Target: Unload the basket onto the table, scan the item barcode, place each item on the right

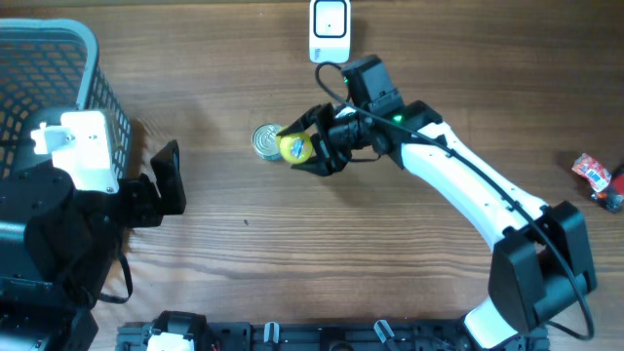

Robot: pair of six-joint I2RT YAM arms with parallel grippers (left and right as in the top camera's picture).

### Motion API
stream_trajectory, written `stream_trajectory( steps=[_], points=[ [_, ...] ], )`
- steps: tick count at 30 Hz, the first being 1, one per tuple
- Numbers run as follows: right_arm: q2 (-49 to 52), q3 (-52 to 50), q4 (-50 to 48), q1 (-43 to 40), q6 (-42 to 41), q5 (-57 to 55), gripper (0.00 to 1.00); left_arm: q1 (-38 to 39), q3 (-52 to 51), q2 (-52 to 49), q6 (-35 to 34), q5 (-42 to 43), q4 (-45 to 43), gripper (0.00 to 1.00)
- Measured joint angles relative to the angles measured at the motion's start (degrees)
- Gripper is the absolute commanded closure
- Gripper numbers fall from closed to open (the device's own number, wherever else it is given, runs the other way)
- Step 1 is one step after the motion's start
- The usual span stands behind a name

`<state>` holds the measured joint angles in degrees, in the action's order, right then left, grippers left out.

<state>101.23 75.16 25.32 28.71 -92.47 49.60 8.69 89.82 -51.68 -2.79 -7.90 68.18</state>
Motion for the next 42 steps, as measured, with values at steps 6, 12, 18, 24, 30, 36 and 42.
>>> stream_trajectory(
  steps=[6,12,18,24,30,36,42],
  points=[
    [8.1,0.0,-2.0,-1.2,-1.5,4.2,0.53,0.0,0.0,0.0,-0.5,0.0,1.8,0.0],
    [11.2,0.0,6.3,-2.1,0.2,2.1,0.53,0.0,0.0,0.0,-0.5,0.0,3.7,0.0],
    [11.3,0.0,15.0,-8.2,8.9,-3.8,0.56,0.0,0.0,0.0,-0.5,0.0,3.7,0.0],
    [11.3,0.0,19.1,-10.5,21.1,-7.4,0.33,0.0,0.0,0.0,-0.5,0.0,3.7,0.0],
    [11.3,0.0,21.0,-10.4,28.7,-8.2,0.18,0.0,0.0,0.0,-0.5,0.0,3.7,0.0],
    [11.3,0.0,21.0,-10.4,31.4,-8.3,0.0,0.0,0.0,0.0,-0.5,0.0,3.7,0.0],
    [11.3,0.0,25.3,-10.4,38.8,-10.1,0.01,0.0,0.0,0.0,-0.5,0.0,3.7,0.0]
  ],
)
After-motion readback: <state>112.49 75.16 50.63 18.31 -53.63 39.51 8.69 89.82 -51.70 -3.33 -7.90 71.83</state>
